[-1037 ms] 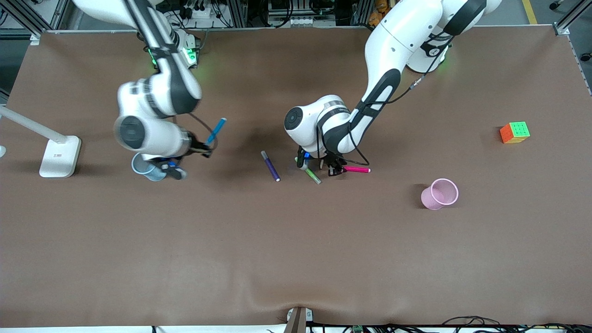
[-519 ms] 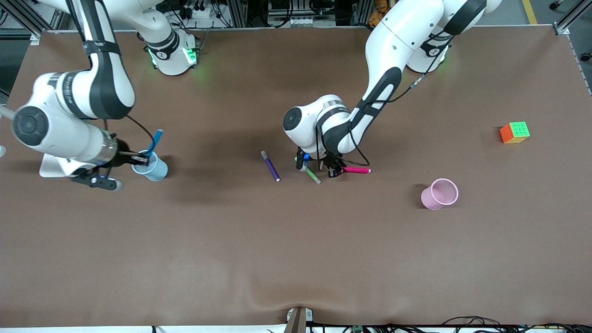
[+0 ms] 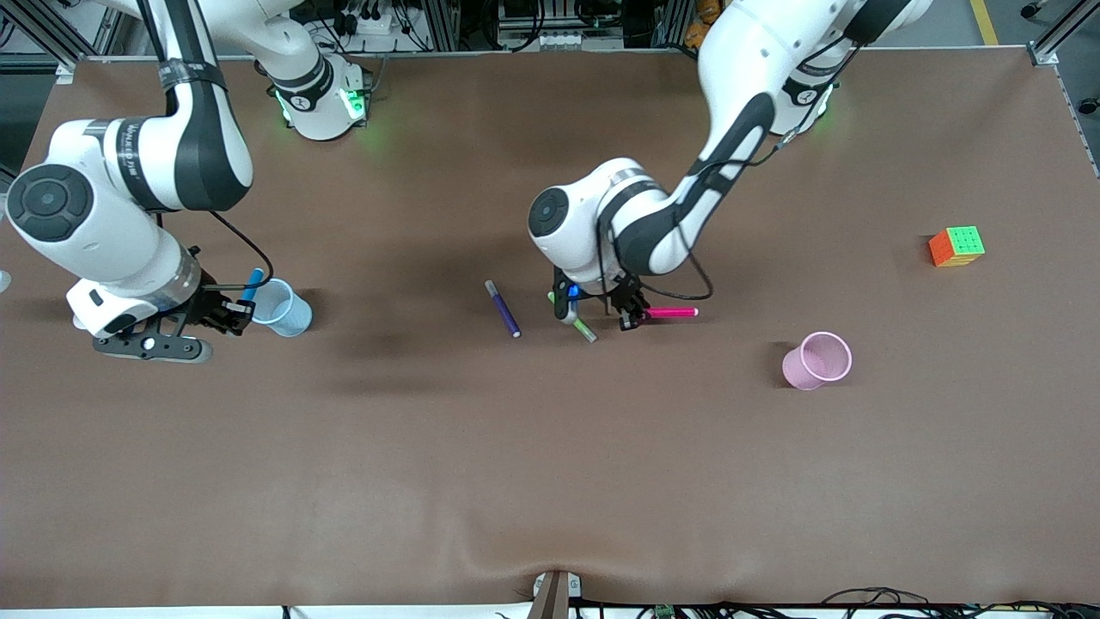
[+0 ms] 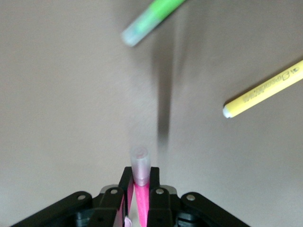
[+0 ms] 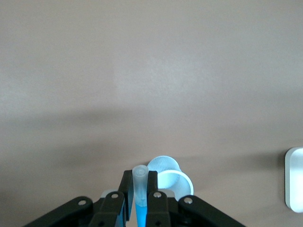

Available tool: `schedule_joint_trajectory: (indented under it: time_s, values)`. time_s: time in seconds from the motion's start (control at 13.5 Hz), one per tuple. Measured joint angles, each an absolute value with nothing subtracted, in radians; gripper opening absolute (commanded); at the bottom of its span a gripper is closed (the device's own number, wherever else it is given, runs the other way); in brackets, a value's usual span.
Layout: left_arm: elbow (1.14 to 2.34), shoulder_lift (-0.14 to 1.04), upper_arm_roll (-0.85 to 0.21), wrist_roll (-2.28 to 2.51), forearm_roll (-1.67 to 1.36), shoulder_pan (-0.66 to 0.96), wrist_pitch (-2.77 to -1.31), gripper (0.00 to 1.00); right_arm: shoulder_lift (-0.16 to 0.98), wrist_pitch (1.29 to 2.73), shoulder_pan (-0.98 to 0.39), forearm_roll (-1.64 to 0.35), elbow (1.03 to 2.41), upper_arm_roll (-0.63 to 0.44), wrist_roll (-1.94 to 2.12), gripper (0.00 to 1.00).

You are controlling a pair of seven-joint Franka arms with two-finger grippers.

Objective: Place pink and blue markers in matching cups
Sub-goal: 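Carry the blue marker to the blue cup while the left gripper lifts pink, then lower the blue marker into the blue cup while the left gripper nears pink cup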

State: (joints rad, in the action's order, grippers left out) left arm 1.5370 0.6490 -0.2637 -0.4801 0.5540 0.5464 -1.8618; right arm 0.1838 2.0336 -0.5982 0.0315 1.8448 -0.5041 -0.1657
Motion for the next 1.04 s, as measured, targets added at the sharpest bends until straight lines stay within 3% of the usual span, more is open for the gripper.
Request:
schedule_joint_trajectory:
  time_s: [0.37, 0.67, 1.04]
  values:
    - [1.533, 0.472, -0.261, -0.614, 0.415, 0.401, -1.798, 0.00, 0.128, 2.220, -0.605, 0.132, 1.992, -0.502, -0.165, 0.00]
    - [1.534, 0.355, -0.260, -0.639, 0.360, 0.309, -1.748, 0.00, 0.066, 2.471, -0.599, 0.223, 2.186, -0.506, -0.165, 0.00]
    - [1.547, 0.295, -0.259, -0.664, 0.280, 0.177, -1.736, 0.00, 0.033, 2.552, -0.597, 0.236, 2.264, -0.506, -0.165, 0.00]
